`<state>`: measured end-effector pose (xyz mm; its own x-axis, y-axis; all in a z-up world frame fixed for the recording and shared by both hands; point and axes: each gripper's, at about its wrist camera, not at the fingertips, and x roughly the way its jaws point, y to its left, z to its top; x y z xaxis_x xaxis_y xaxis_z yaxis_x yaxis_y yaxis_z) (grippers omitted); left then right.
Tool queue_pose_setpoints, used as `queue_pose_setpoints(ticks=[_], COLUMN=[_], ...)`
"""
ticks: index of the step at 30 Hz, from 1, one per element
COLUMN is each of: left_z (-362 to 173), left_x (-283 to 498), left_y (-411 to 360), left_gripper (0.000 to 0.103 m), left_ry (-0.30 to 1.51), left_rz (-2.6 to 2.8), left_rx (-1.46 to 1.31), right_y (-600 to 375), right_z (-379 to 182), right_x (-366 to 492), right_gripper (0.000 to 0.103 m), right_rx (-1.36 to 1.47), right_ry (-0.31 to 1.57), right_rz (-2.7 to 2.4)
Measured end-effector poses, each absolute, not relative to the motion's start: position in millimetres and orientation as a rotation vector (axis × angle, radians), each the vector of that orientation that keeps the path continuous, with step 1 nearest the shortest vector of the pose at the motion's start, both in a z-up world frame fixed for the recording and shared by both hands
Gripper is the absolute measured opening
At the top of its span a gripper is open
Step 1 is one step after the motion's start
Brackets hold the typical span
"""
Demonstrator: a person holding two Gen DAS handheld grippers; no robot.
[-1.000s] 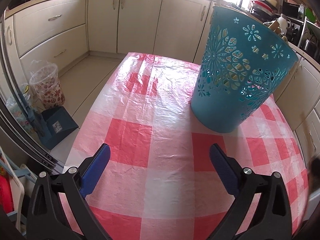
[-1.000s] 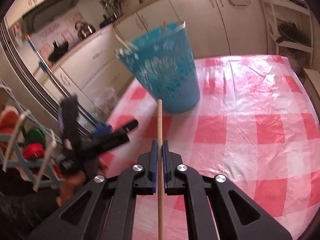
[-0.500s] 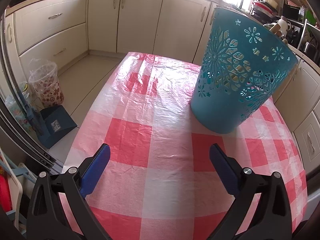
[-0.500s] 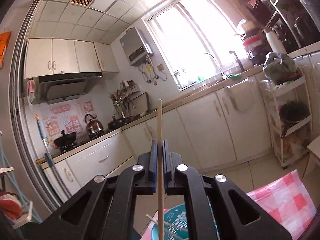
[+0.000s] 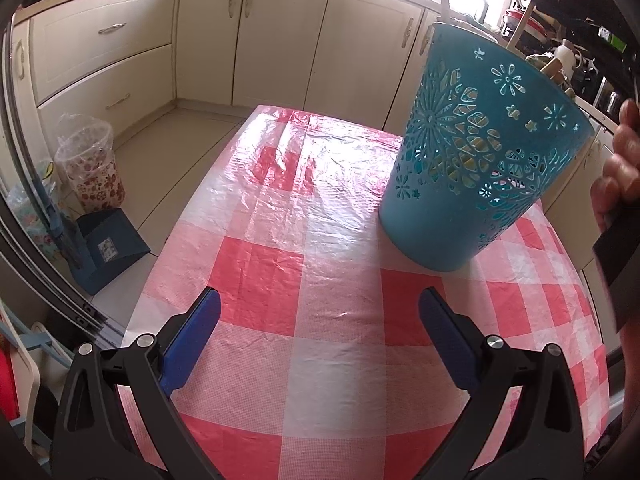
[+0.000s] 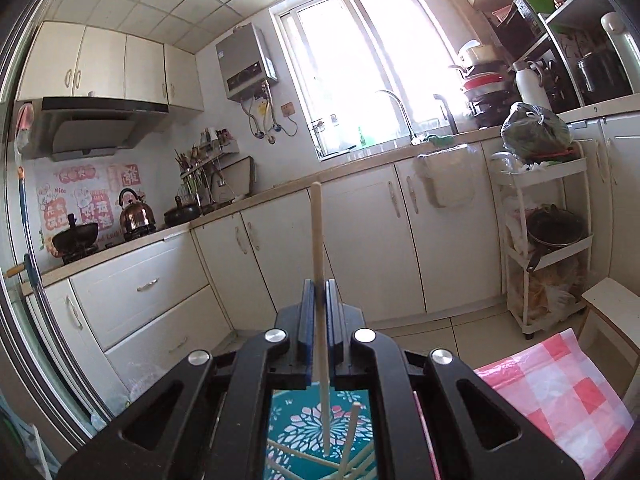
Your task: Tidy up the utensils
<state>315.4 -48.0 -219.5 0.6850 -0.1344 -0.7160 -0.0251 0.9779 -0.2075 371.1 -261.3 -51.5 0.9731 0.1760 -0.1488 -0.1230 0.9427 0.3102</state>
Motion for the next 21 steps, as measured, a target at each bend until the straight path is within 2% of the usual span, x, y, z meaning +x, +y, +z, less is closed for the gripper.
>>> queue_pose_setpoints(ticks=[2,8,16,21], left_z=[-220,-223,-203,-153], left_x=[316,318,305,261], left_y=[-48,-47,-33,-28], left_gripper=[0.095,0.095,0.095,0.095], left_ry=[0.817,0.838,0.866,0.824], left_rz=[-0.061,-0.072,-0.041,-0.039], left_rx=[-0.209,-0.219,-0.183,-0.115], right_y=[-257,-258,-276,-279], right_z=[-61,-75,-68,-74], right_x=[369,355,276,228], right_gripper=[0.008,0.024,0.095,0.096], right_rx=[0.277,0.227,0.246,0.239], right_ry=[0.203,0.301,0.413,0.560], right_rz=[0.155,0.206,0.200,0.147])
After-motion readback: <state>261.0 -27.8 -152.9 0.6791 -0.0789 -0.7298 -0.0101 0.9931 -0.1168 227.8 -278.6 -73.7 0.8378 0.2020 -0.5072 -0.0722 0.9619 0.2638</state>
